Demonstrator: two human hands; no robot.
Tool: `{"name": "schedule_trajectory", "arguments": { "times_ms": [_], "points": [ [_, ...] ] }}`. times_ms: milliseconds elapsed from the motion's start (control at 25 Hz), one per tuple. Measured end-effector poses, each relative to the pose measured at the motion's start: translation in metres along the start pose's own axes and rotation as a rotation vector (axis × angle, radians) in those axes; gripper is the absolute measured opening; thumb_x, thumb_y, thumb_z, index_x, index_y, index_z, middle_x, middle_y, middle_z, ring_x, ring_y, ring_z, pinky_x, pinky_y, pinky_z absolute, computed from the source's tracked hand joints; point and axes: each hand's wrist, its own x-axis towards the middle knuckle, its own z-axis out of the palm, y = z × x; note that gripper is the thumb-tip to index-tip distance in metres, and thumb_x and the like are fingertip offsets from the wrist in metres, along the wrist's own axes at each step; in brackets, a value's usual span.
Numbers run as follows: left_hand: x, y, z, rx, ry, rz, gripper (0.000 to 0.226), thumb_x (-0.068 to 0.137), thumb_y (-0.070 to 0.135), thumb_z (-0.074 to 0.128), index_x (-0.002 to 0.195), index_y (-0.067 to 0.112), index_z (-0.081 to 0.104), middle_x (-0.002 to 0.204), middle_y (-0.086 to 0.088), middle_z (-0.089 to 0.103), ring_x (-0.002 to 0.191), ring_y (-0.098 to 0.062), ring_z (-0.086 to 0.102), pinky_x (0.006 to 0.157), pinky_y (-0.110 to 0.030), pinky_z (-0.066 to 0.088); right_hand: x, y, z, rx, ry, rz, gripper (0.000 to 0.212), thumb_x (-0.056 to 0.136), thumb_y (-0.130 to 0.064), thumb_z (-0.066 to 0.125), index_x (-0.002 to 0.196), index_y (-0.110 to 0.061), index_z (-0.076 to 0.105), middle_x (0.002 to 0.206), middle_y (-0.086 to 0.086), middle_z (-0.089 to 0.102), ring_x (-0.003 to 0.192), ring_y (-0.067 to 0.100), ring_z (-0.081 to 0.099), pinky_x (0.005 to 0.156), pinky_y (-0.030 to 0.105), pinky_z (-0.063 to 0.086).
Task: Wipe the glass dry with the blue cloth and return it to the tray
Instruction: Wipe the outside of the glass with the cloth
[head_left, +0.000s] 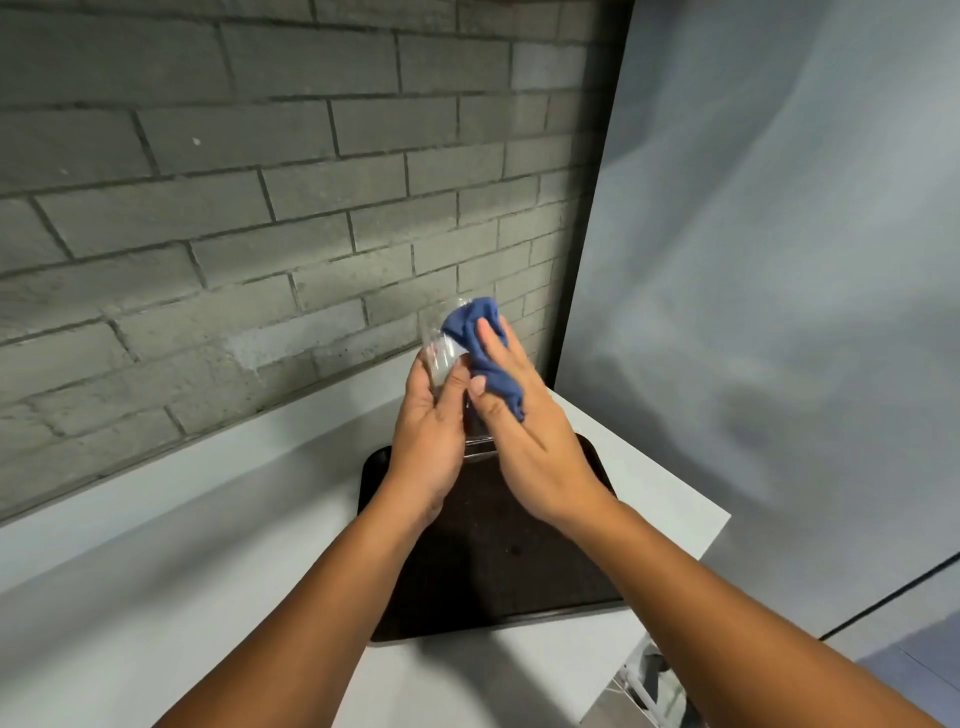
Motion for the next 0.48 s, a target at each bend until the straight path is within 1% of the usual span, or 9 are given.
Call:
{"name": "schedule_trajectory", "arguments": {
  "times_ms": [80,120,200,240,320,360,400,440,480],
  "points": [
    [-0.001,0.004,0.002,0.015,-0.017,0.007,0.057,0.104,0.052,0.064,0.157,0.033,0.057,0.116,0.024,0.085,0.112,0.006,0.078,0.087,-0.011,0.057,0.006,-0.004,-0.003,0.089,0.064,0.139,0.058,0.117,-0.036,0.047,0.171,-0.037,0.027,0.183,-0.007,0.026,0.150,0.014,0.043,0.117,0.032,0.041],
    [-0.002,0.008,0.002,0.005,-0.016,0.002,0.062,0.100,0.055,0.064,0.158,0.032,0.056,0.114,0.027,0.085,0.111,0.007,0.078,0.086,-0.010,0.058,0.006,-0.008,-0.002,0.077,0.100,0.155,0.058,0.117,-0.036,0.047,0.171,-0.037,0.028,0.183,-0.007,0.025,0.150,0.014,0.043,0.119,0.032,0.039],
    [0.000,0.013,0.001,-0.040,-0.015,0.001,0.071,0.096,0.058,0.063,0.160,0.030,0.055,0.127,0.016,0.084,0.121,-0.002,0.077,0.095,-0.017,0.061,-0.001,-0.008,0.003,0.012,0.082,0.025,0.059,0.115,-0.036,0.049,0.171,-0.031,0.030,0.183,-0.014,0.020,0.166,0.001,0.024,0.133,0.026,0.024],
    [0.001,0.015,-0.001,-0.061,-0.021,0.001,0.074,0.093,0.062,0.065,0.159,0.030,0.056,0.133,0.011,0.082,0.125,-0.007,0.077,0.095,-0.020,0.062,-0.004,-0.007,0.005,-0.009,0.062,-0.052,0.059,0.115,-0.037,0.049,0.171,-0.031,0.032,0.182,-0.017,0.021,0.168,-0.002,0.017,0.135,0.026,0.021],
    [0.000,0.016,-0.002,-0.056,-0.043,-0.003,0.082,0.086,0.067,0.070,0.160,0.032,0.056,0.134,0.009,0.083,0.124,-0.008,0.078,0.097,-0.025,0.063,0.001,-0.009,0.000,0.056,0.071,-0.003,0.056,0.117,-0.035,0.047,0.171,-0.035,0.031,0.180,-0.024,0.022,0.169,0.008,0.021,0.126,0.034,0.040],
    [-0.001,0.017,-0.001,-0.051,-0.043,-0.019,0.086,0.084,0.068,0.071,0.161,0.034,0.055,0.135,0.010,0.083,0.126,-0.009,0.078,0.104,-0.032,0.062,0.004,-0.013,-0.003,0.096,0.087,0.067,0.056,0.118,-0.036,0.046,0.171,-0.039,0.029,0.179,-0.026,0.021,0.169,0.015,0.025,0.114,0.035,0.047],
    [-0.002,0.018,-0.002,-0.055,-0.035,-0.046,0.088,0.084,0.069,0.070,0.163,0.034,0.054,0.138,0.008,0.082,0.130,-0.013,0.076,0.112,-0.039,0.059,0.005,-0.018,-0.004,0.113,0.106,0.113,0.056,0.118,-0.036,0.045,0.171,-0.041,0.028,0.180,-0.027,0.020,0.169,0.019,0.027,0.109,0.033,0.050],
    [-0.002,0.019,-0.004,-0.060,-0.029,-0.063,0.085,0.086,0.068,0.068,0.162,0.032,0.055,0.142,0.005,0.080,0.135,-0.018,0.074,0.116,-0.043,0.056,0.002,-0.022,-0.002,0.086,0.103,0.065,0.056,0.118,-0.035,0.046,0.171,-0.039,0.029,0.180,-0.026,0.020,0.169,0.018,0.024,0.113,0.033,0.049],
    [0.000,0.019,-0.007,-0.069,-0.032,-0.066,0.077,0.091,0.066,0.065,0.159,0.030,0.060,0.145,-0.001,0.079,0.138,-0.024,0.073,0.114,-0.042,0.058,-0.003,-0.018,0.001,0.065,0.081,0.005,0.056,0.117,-0.034,0.047,0.171,-0.035,0.031,0.181,-0.023,0.020,0.170,0.011,0.020,0.125,0.034,0.042]
  ]
}}
